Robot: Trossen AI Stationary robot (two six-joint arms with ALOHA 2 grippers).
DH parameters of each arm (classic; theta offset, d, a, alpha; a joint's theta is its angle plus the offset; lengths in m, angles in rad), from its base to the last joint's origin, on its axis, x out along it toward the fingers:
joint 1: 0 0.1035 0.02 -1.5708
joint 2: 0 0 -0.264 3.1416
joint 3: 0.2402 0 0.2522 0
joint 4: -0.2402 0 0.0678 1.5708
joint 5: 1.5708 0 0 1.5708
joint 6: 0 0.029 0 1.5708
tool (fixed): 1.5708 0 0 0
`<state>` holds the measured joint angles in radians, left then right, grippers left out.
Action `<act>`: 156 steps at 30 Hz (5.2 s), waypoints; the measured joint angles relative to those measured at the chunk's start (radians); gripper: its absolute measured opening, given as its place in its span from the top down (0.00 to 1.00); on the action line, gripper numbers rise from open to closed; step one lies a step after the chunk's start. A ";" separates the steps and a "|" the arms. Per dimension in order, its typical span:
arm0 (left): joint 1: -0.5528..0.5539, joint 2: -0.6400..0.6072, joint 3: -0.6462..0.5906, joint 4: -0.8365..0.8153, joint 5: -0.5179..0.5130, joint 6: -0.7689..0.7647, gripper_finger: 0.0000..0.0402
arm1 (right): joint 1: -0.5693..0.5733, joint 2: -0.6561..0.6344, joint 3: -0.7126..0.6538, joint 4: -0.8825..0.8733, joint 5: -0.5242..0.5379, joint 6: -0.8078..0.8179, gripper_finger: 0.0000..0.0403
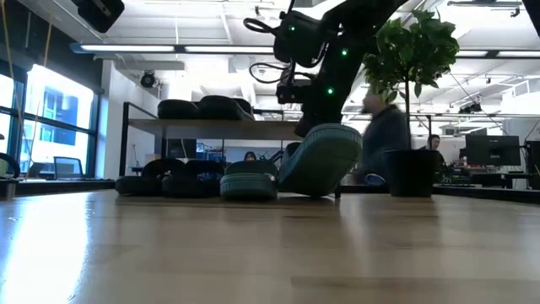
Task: Pick and place slides into the shelf
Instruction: Put the blue slide under the shelf
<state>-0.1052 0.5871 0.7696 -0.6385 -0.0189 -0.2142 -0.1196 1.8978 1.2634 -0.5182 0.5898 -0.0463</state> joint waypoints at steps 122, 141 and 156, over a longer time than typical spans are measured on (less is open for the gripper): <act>0.000 0.000 0.000 0.000 0.000 0.000 0.97 | 0.257 0.027 0.057 -0.331 0.200 0.183 0.57; 0.000 0.000 0.000 0.000 0.000 0.000 0.97 | 0.316 -0.194 0.058 -0.442 -0.072 0.390 0.70; 0.000 0.000 0.000 0.000 0.000 0.000 0.97 | 0.399 -0.593 -0.315 -0.103 -0.466 0.770 0.99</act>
<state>-0.1051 0.5871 0.7696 -0.6388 -0.0185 -0.2142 0.2793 1.3046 0.9484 -0.6217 0.1234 0.7240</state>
